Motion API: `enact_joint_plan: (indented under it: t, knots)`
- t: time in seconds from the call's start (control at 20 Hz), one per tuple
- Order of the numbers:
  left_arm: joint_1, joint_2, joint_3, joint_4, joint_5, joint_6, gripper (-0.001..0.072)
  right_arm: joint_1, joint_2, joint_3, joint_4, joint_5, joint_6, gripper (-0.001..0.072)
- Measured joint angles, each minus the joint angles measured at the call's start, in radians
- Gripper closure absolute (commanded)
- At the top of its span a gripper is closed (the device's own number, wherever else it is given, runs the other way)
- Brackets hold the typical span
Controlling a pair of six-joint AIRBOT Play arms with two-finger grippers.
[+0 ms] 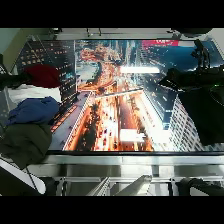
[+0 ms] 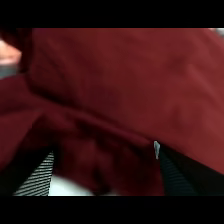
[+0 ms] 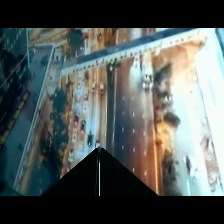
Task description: Fold the shirts.
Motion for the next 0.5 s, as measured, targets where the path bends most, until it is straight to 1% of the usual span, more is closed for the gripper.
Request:
enact_joint_plan:
  t: [0.1, 0.15, 0.3, 0.4, 0.5]
  knots:
    - [-0.021, -0.071, 0.068, 0.000, 0.005, 0.000, 0.0652, 0.000, 0.000, 0.000, 0.000, 0.000, 0.000, 0.0690]
    - [-0.032, -0.093, 0.095, 0.001, 0.002, 0.000, 0.0685, 0.000, 0.000, 0.000, 0.000, 0.000, 0.000, 0.0690]
    - [-0.068, -0.105, 0.154, 0.004, -0.040, -0.002, 0.0684, 0.000, 0.000, 0.000, 0.000, 0.000, 0.000, 0.0690]
    - [-0.095, -0.060, 0.174, -0.005, -0.066, -0.003, 0.0684, 0.000, 0.000, 0.000, 0.000, 0.000, 0.000, 0.0690]
    - [-0.130, 0.024, 0.184, -0.045, -0.105, -0.003, 0.0684, 0.000, 0.000, 0.000, 0.000, 0.000, 0.000, 0.0690]
